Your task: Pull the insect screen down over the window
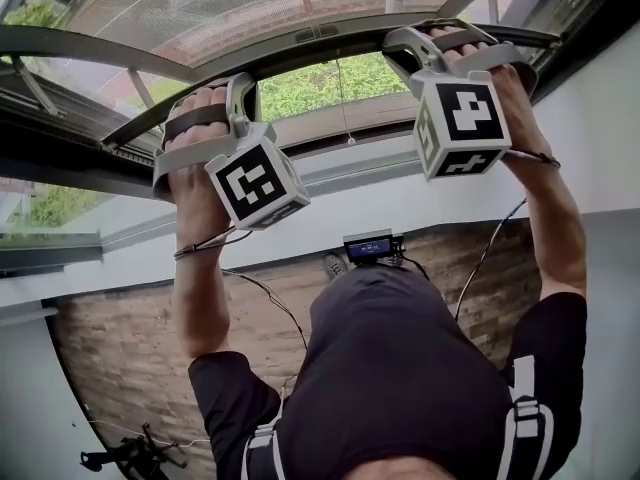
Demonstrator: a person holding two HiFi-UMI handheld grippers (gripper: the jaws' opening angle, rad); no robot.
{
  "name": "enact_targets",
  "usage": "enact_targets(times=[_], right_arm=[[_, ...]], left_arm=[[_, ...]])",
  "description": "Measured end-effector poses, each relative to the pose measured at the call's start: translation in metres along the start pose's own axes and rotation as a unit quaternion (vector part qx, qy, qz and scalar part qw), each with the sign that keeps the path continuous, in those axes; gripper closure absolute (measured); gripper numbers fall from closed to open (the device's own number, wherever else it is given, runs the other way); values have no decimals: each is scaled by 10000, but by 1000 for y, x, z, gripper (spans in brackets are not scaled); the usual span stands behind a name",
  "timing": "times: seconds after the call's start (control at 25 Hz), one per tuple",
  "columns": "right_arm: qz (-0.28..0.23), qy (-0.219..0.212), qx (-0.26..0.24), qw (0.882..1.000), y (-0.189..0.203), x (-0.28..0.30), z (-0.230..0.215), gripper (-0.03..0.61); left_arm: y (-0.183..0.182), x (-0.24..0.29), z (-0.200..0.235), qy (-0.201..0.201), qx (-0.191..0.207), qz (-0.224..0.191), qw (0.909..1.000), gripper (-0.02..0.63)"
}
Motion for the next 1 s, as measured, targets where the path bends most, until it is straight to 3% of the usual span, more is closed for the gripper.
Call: enact_targets(times=[0.32, 0.52, 1.0], right_arm=[[-17, -700, 239, 9973, 2, 39, 63, 558], [0, -643, 364, 9973, 5, 48, 73, 558], [48, -1063, 490, 9931, 7, 85, 125, 558]], left_arm=[[2, 23, -70, 731, -143, -79, 9972, 598], [0, 30, -81, 701, -122, 22, 9975, 598], [-1, 50, -144, 1247, -125, 77, 9921, 598]])
Point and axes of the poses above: the fingertips, and each gripper's own axes: x forward along the fingers, z to its left, y out of its underside, the point moved 2 cm from there along -x, backward along the fingers, and after that the axes turned 4 degrees about -y, right-handed, at the moved point
